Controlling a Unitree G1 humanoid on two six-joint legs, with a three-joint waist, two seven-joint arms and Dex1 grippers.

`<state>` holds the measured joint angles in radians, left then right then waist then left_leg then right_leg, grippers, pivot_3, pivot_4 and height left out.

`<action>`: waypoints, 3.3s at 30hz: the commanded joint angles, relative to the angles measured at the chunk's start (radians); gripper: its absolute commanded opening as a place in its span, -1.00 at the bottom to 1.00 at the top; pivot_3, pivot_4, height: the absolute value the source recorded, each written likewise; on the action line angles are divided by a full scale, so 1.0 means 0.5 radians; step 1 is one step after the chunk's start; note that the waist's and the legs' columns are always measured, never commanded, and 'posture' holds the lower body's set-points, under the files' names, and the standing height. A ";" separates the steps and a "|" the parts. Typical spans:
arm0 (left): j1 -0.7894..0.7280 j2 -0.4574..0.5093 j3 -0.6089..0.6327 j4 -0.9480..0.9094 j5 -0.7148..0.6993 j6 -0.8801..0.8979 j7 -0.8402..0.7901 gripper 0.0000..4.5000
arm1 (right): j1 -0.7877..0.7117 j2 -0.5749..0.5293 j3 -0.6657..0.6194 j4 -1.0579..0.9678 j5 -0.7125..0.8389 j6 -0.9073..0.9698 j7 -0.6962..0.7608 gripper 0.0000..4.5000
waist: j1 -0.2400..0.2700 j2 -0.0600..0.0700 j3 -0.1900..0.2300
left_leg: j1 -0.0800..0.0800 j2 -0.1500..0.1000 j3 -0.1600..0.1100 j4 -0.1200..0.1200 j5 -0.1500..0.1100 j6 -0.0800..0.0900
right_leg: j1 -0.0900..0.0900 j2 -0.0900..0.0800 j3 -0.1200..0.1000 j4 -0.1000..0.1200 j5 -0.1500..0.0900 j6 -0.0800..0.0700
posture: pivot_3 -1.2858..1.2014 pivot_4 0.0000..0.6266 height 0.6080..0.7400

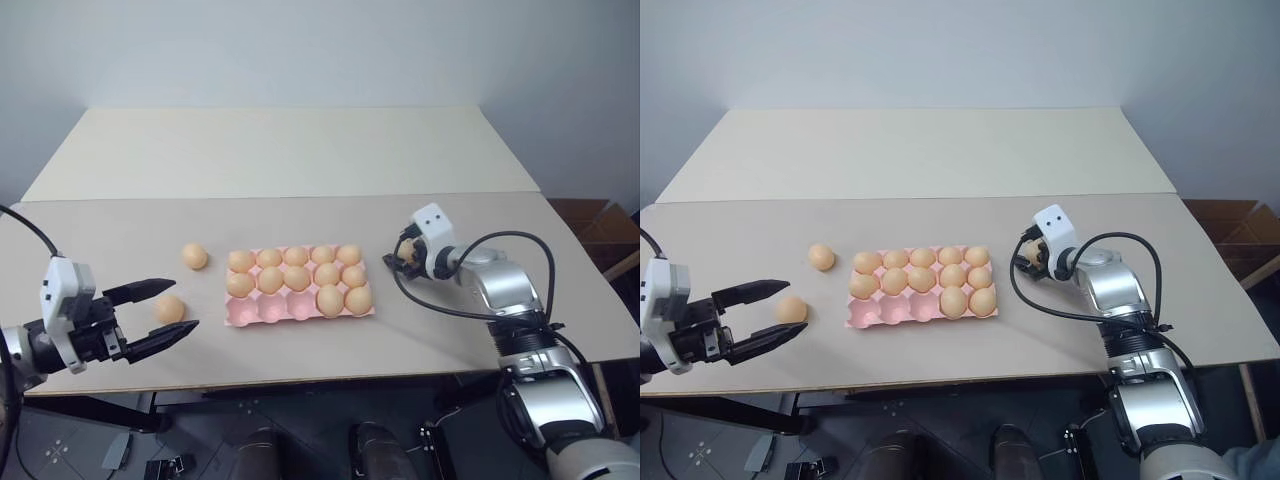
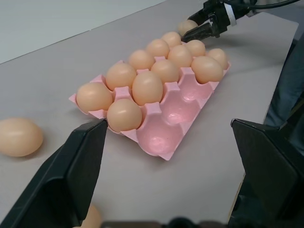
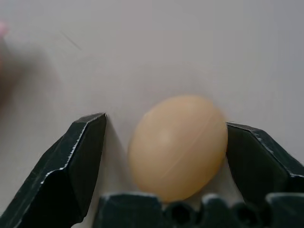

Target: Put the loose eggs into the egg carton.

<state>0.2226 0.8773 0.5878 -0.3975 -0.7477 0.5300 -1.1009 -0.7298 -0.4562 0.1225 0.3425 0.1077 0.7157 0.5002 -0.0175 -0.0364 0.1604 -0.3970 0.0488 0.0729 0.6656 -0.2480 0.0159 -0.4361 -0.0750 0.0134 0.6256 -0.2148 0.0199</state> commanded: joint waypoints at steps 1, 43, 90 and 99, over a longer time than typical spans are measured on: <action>0.022 -0.004 0.071 -0.089 -0.031 -0.008 0.028 1.00 | -0.037 0.016 -0.080 -0.090 -0.007 -0.047 -0.048 0.34 | -0.001 0.000 0.000 | 0.000 0.000 0.000 0.000 0.000 0.000 | 0.000 0.000 0.000 0.000 0.000 0.000 | 0.03 -0.52 1.00; 0.065 0.054 0.133 -0.162 -0.016 -0.023 -0.029 1.00 | 0.523 -0.238 -0.473 -2.081 0.851 0.506 0.481 0.98 | 0.024 -0.005 -0.004 | 0.000 0.000 -0.003 0.001 0.004 -0.007 | 0.001 -0.001 -0.004 -0.001 -0.001 -0.001 | 0.03 -0.52 1.00; -0.752 -0.570 -0.295 -0.047 0.214 1.556 1.882 0.29 | 1.284 -0.722 -0.767 -1.716 0.926 -0.656 1.102 1.00 | 0.048 -0.010 -0.006 | 0.027 -0.003 -0.008 0.000 0.004 -0.007 | 0.027 0.000 -0.001 0.002 0.000 0.001 | 0.03 -0.52 1.00; -0.708 -0.338 -0.468 -0.276 0.235 1.111 1.464 -0.18 | 1.357 -0.715 -0.781 -1.785 0.950 -0.667 1.011 1.00 | 0.054 -0.010 -0.006 | 0.022 -0.003 -0.007 0.000 0.004 -0.007 | 0.025 -0.002 -0.001 -0.001 -0.001 0.001 | 0.03 -0.52 1.00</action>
<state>-0.1076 0.6846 0.3541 -0.4701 -0.6083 1.1609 -0.2996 -0.0526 -0.8066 -0.2373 -0.5122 0.5645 0.3823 1.0191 0.0096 -0.0413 0.1575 -0.3861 0.0472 0.0694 0.6657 -0.2459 0.0124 -0.4238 -0.0760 0.0129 0.6250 -0.2151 0.0200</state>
